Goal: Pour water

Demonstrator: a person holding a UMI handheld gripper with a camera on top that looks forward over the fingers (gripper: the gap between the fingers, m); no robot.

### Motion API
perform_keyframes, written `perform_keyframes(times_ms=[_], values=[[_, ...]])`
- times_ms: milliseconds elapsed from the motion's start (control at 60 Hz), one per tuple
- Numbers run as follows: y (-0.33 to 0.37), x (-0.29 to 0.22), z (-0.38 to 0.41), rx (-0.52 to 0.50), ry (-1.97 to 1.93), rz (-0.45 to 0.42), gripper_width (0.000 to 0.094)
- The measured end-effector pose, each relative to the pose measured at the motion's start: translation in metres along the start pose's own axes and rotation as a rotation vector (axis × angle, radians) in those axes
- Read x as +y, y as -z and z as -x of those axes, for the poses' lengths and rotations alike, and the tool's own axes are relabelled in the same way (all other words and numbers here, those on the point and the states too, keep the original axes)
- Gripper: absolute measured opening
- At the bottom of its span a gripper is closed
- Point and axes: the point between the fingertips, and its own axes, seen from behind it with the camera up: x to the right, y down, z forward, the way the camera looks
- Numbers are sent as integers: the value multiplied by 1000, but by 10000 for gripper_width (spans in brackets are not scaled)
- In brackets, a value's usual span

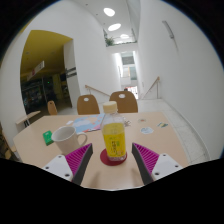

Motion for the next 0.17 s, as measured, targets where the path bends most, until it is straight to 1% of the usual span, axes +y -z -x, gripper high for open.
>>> perform_keyframes(times_ms=[100, 167], values=[[45, 18, 15, -44, 8, 17, 853], [61, 27, 26, -87, 8, 19, 855]])
